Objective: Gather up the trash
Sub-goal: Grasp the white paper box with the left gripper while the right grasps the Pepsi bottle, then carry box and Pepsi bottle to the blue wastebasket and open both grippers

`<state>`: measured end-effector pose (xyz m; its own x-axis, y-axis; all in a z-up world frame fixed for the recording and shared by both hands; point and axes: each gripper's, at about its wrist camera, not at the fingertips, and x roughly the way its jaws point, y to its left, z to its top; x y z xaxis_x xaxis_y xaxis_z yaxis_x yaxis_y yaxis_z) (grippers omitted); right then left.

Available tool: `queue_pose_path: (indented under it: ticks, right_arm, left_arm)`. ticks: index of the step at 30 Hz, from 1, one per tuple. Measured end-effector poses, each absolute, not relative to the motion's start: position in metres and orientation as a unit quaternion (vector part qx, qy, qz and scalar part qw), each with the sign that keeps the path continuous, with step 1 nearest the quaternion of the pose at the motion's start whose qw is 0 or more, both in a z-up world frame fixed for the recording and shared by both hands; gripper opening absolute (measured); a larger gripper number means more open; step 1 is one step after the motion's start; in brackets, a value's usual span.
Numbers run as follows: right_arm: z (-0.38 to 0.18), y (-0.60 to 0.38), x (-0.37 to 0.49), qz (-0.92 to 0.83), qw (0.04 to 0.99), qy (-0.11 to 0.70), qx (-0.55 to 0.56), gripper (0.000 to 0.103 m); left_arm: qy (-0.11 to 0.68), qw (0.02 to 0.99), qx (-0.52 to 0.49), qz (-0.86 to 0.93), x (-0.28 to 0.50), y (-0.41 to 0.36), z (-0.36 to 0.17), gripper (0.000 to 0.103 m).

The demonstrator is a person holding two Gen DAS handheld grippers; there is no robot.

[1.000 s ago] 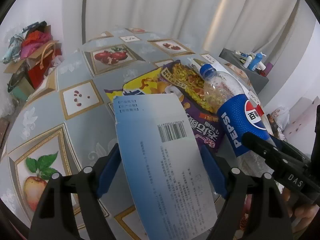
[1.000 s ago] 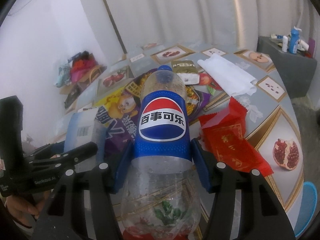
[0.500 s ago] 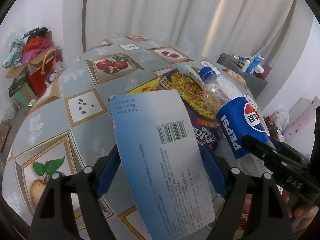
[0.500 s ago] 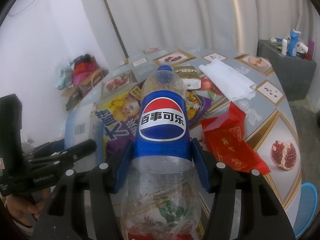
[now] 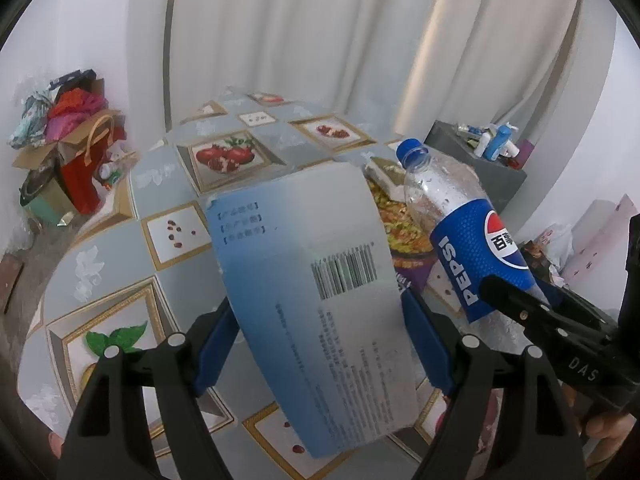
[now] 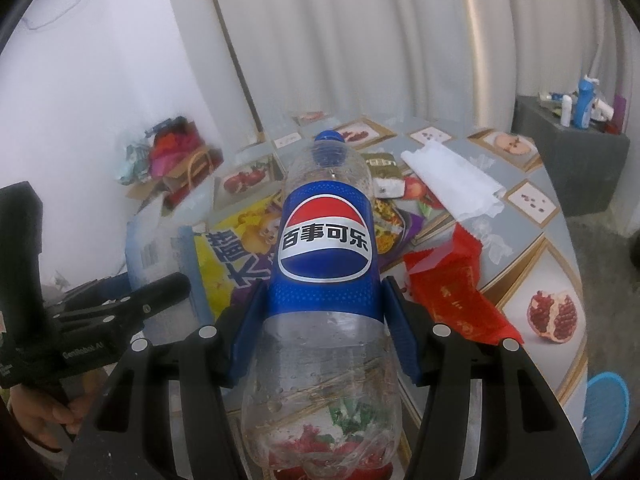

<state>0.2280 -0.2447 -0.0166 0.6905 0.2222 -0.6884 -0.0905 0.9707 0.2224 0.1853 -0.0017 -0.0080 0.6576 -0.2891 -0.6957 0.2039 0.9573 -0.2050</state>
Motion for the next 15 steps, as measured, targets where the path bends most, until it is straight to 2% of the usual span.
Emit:
queue_pose_path:
  ticks: [8,15]
  right_arm:
    - [0.010,-0.257,0.196,0.067,0.930,0.349,0.095,0.054]
    - [0.030,-0.293,0.140,0.017,0.941,0.314,0.122,0.054]
  left_arm:
    - [0.360,0.918,-0.039,-0.163,0.166,-0.015,0.022,0.077]
    - [0.333,0.915,-0.012,-0.228,0.143,-0.058,0.052,0.077]
